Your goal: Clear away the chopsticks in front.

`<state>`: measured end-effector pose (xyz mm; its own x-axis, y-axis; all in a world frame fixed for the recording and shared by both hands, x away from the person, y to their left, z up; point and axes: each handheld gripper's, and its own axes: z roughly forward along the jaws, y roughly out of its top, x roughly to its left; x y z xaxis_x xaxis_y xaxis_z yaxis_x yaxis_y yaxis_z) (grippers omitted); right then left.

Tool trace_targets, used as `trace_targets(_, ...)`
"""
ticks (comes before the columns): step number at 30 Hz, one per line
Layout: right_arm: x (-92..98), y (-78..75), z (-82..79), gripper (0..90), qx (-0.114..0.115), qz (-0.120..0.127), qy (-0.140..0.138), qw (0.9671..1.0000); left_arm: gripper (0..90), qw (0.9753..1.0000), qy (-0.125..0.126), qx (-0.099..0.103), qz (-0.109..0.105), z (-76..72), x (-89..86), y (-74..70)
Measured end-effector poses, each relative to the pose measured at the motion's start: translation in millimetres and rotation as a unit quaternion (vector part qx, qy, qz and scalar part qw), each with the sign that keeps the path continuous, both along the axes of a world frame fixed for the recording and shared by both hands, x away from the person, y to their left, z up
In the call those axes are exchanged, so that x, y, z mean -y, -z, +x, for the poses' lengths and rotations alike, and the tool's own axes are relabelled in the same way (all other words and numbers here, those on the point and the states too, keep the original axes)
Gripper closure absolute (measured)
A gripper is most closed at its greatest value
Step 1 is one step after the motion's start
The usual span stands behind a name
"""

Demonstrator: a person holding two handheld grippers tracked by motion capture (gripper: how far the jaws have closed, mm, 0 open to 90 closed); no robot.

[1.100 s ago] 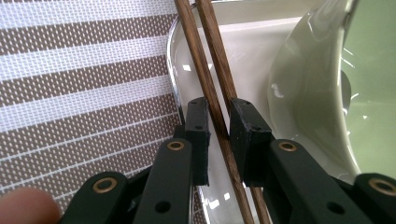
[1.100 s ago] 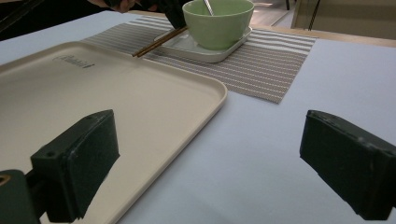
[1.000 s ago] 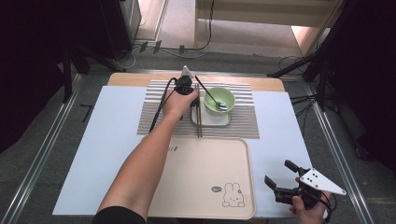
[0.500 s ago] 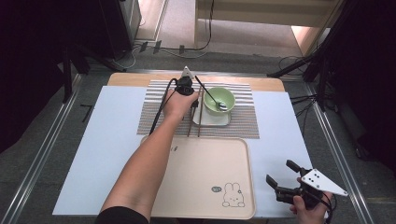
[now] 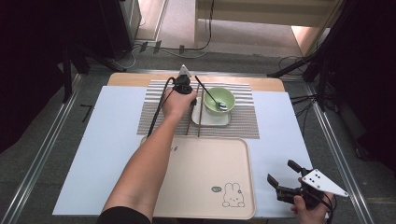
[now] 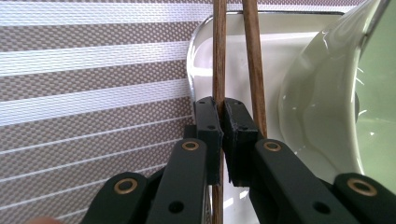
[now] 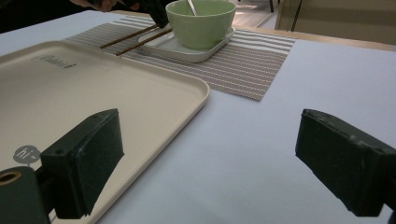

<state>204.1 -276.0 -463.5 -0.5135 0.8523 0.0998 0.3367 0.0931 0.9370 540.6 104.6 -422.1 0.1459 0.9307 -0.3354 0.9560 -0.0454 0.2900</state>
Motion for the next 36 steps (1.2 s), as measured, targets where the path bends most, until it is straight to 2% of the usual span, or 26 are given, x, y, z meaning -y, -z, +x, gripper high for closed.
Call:
trace_targets(4, 0.2, 0.1, 0.6, 7.7, -0.001, 0.0, 0.0, 1.0, 86.7, 0.9999, -0.008, 0.002, -0.013, -1.6, -8.1, -7.1)
trace_targets(11, -1.9, -0.5, 0.8, 7.8, 0.002, -0.001, -0.001, 1.0, 86.7, 0.9997, -0.014, 0.003, -0.021, -11.3, -24.8, -15.0)
trace_targets(18, -3.8, -0.5, 1.7, 7.9, 0.003, -0.006, -0.004, 1.0, 86.7, 0.9993, -0.022, 0.01, -0.028, -29.8, -44.1, -21.0)
trace_targets(21, -4.8, -0.8, 0.9, 7.9, 0.002, -0.005, -0.003, 1.0, 86.7, 0.9986, -0.031, 0.014, -0.039, -41.3, -56.8, -25.0)
trace_targets(23, -4.9, -0.8, 0.5, 7.9, 0.003, -0.007, -0.004, 1.0, 86.7, 0.9977, -0.036, 0.017, -0.055, -48.7, -64.7, -27.8)
trace_targets(28, -5.4, -0.7, 0.6, 7.9, 0.001, -0.007, -0.005, 1.0, 86.7, 0.9978, -0.04, 0.025, -0.047, -70.7, -81.7, -32.5)
trace_targets(30, -5.7, -0.6, 0.8, 7.9, 0.003, -0.008, -0.005, 1.0, 86.7, 0.9983, -0.038, 0.024, -0.036, -79.0, -88.1, -33.5)
trace_targets(32, -6.3, -0.7, 0.6, 7.9, 0.003, -0.009, -0.006, 0.9999, 86.7, 0.9981, -0.037, 0.025, -0.043, -86.0, -93.7, -34.8)
trace_targets(36, -7.0, -1.0, 0.9, 7.9, 0.005, -0.008, -0.007, 0.9999, 86.7, 0.998, -0.04, 0.035, -0.034, -98.8, -99.3, -36.9)
